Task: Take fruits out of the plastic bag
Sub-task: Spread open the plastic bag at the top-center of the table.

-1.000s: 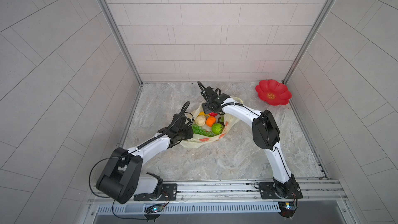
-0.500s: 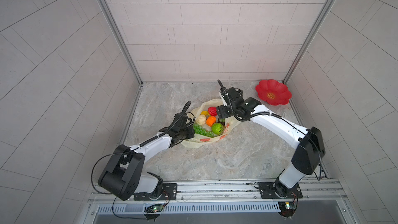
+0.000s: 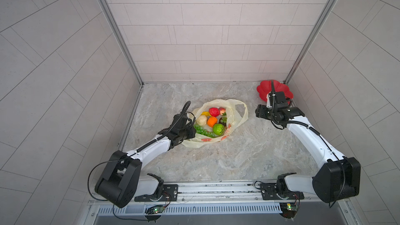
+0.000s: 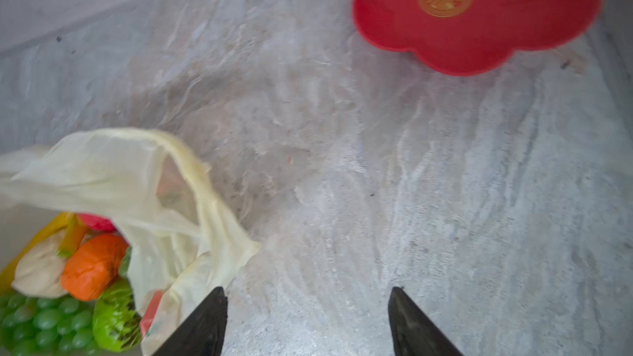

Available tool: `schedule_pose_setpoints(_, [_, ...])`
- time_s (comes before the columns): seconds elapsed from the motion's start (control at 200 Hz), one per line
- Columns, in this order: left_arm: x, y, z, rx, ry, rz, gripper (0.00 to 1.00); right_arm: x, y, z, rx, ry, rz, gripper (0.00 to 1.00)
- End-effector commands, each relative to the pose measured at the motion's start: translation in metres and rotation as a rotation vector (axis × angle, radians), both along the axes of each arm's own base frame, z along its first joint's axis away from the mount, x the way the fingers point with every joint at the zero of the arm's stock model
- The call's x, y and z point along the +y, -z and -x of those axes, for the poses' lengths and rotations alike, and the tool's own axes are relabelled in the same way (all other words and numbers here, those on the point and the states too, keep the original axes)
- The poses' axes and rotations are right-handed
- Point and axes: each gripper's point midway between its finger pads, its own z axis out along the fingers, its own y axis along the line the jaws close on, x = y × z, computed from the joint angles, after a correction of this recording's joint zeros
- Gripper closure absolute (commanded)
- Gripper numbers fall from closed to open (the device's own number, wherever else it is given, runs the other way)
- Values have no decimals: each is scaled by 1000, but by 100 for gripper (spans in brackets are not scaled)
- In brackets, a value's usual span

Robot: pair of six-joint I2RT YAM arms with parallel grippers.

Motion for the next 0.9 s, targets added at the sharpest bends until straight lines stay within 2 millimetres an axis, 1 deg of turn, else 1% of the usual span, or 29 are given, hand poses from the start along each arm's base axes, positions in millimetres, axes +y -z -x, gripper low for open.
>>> schedule_pose_setpoints(0.0, [-3, -4, 2, -20, 21, 11, 64, -26, 1, -4, -9, 139, -92, 28])
schedule_pose_setpoints(0.05, [-3, -5, 3, -20, 25, 8, 58, -32, 3, -7, -12, 168, -103, 29])
schedule_pose_setpoints(0.095, [0, -5, 3, -22, 14, -2, 54, -27, -1, -10, -30, 151, -121, 29])
schedule_pose_setpoints(0.155, [7, -7, 4, -31, -12, -32, 46, -6, -9, -14, -61, 87, -127, 29])
schedule_pose_setpoints(0.205, [18, -8, 4, -36, -64, -89, 39, 13, -17, -12, -76, 27, -73, 28])
schedule_pose_setpoints(0.23, [22, -9, 3, -37, -85, -113, 36, 24, -19, -10, -79, -4, -34, 27])
schedule_pose_setpoints(0.28, [23, -13, 3, -34, -94, -146, 34, 49, -22, -5, -83, -78, 26, 27])
schedule_pose_setpoints(0.33, [25, -18, 4, -26, -116, -197, 32, 66, -18, 1, -73, -120, 57, 27])
schedule_pose_setpoints(0.36, [23, -22, 4, -31, -116, -221, 31, 74, -15, 4, -68, -138, 57, 27])
schedule_pose_setpoints(0.415, [20, -28, 6, -41, -129, -266, 28, 81, -6, 8, -56, -145, 42, 27])
schedule_pose_setpoints(0.46, [14, -33, 6, -40, -136, -272, 26, 83, 1, 11, -46, -146, 36, 27])
schedule_pose_setpoints(0.525, [4, -33, 7, -10, -138, -234, 25, 82, 6, 14, -35, -145, 36, 27])
schedule_pose_setpoints(0.59, [-4, -34, 8, 22, -147, -183, 25, 84, 4, 16, -41, -158, 34, 27])
schedule_pose_setpoints(0.665, [-18, -37, 9, 46, -135, -94, 26, 91, 0, 20, -56, -191, 40, 27])
schedule_pose_setpoints(0.735, [-36, -47, 8, 44, -102, 4, 26, 96, 1, 27, -63, -217, 66, 27])
schedule_pose_setpoints(0.826, [-57, -62, 6, 37, -51, 105, 27, 100, 12, 33, -47, -241, 78, 27])
schedule_pose_setpoints(0.896, [-65, -73, 6, 19, -29, 150, 27, 102, 21, 37, -30, -247, 71, 27])
